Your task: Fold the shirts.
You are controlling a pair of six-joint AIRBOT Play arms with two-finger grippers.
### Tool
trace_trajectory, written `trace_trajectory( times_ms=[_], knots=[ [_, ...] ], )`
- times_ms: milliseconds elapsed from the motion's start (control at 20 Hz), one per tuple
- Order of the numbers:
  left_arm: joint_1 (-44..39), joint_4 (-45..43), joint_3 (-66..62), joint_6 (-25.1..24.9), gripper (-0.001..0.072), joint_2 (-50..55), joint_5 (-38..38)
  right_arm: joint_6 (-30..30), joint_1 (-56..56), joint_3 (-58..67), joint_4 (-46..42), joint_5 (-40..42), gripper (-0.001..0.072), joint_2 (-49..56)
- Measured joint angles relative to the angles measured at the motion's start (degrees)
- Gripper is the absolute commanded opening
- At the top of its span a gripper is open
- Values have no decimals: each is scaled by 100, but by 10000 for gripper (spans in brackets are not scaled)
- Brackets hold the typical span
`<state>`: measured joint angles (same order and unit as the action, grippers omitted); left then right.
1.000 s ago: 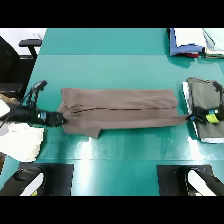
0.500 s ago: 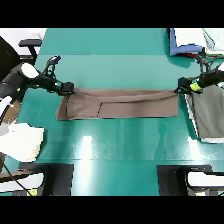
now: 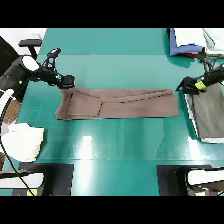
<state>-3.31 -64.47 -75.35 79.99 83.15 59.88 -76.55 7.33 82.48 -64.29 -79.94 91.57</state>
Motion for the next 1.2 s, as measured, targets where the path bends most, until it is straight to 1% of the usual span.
trace_trajectory(
  times_ms=[200,400,450,500,550,600,650,700,800,900,1050,1200],
  knots=[
    [-4,356,-66,-37,23,9,138,258,538,-706,409,-33,513,83],
    [-149,634,-83,-52,24,15,76,538,710,-1215,1023,63,510,348],
    [-232,658,-83,-52,23,26,50,605,678,-1279,1200,83,487,404],
    [-317,693,-83,-52,23,28,-2,651,614,-1333,1384,140,365,470],
    [-428,708,-83,-52,23,35,-87,688,546,-1368,1458,260,212,516],
    [-540,730,-83,-50,23,37,-166,719,476,-1381,1495,380,106,555],
    [-671,748,-83,-37,22,39,-299,739,411,-1364,1521,487,39,579],
    [-800,754,-83,-20,22,44,-420,763,345,-1307,1539,560,24,586],
    [-1093,763,-90,44,22,81,-686,778,267,-1091,1558,612,20,538],
    [-1408,785,-96,120,22,208,-940,798,166,-752,1668,424,19,367],
    [-1878,802,-304,199,22,649,-1233,654,-61,-160,1762,164,20,24],
    [-2275,824,-772,232,23,1303,-1279,422,-472,446,1797,9,20,-352]
  ],
)
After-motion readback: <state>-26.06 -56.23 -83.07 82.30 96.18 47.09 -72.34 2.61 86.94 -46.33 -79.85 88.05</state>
